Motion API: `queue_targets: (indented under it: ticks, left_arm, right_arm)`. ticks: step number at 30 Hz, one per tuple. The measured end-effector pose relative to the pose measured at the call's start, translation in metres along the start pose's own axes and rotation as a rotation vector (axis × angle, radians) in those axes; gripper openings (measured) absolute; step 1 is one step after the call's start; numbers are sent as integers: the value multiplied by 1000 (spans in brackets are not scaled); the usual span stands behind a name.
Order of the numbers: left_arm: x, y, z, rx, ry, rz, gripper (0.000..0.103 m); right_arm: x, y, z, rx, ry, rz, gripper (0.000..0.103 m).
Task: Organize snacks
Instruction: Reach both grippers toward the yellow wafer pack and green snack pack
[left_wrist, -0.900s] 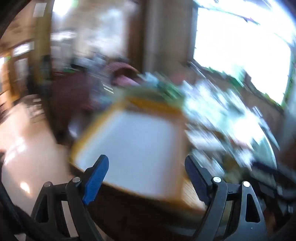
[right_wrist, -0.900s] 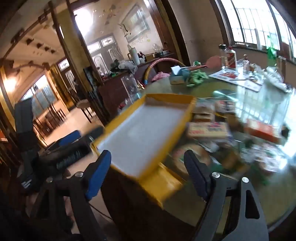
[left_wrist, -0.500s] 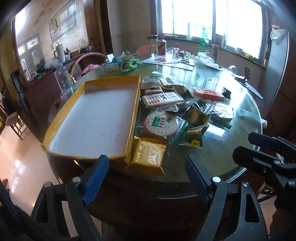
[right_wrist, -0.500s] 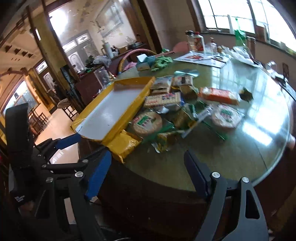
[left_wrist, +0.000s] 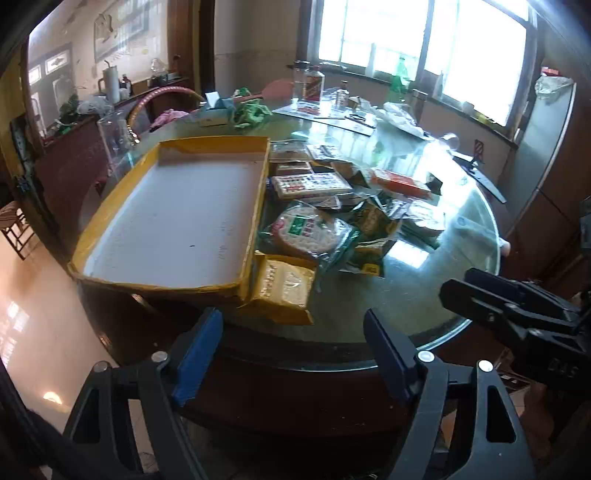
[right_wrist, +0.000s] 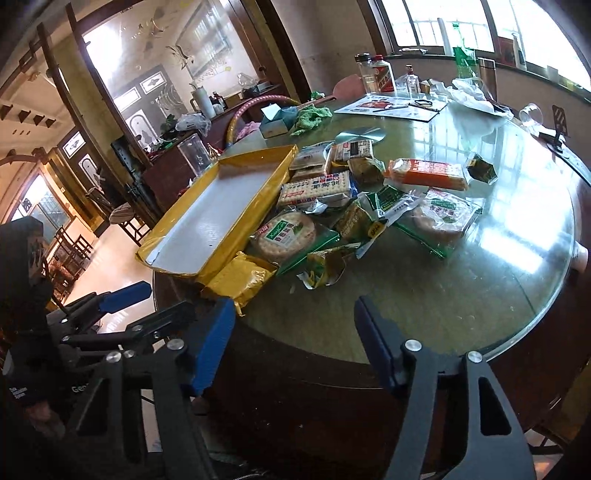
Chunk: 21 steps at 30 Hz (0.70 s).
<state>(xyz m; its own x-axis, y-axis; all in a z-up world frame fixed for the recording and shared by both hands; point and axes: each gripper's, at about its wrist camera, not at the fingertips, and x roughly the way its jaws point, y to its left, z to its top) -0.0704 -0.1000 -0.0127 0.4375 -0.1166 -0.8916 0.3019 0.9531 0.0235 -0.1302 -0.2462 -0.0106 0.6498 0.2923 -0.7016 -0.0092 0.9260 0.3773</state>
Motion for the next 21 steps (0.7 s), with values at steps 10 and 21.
queue_targets:
  ticks: [10,21]
  left_arm:
    - [24,6,10,-2,20,-149,63]
    - [100,-7,53,107,114,-18,62]
  right_arm:
    - [9,-15,7,47,27,15,62]
    - [38,-41,13,106,61,39,62]
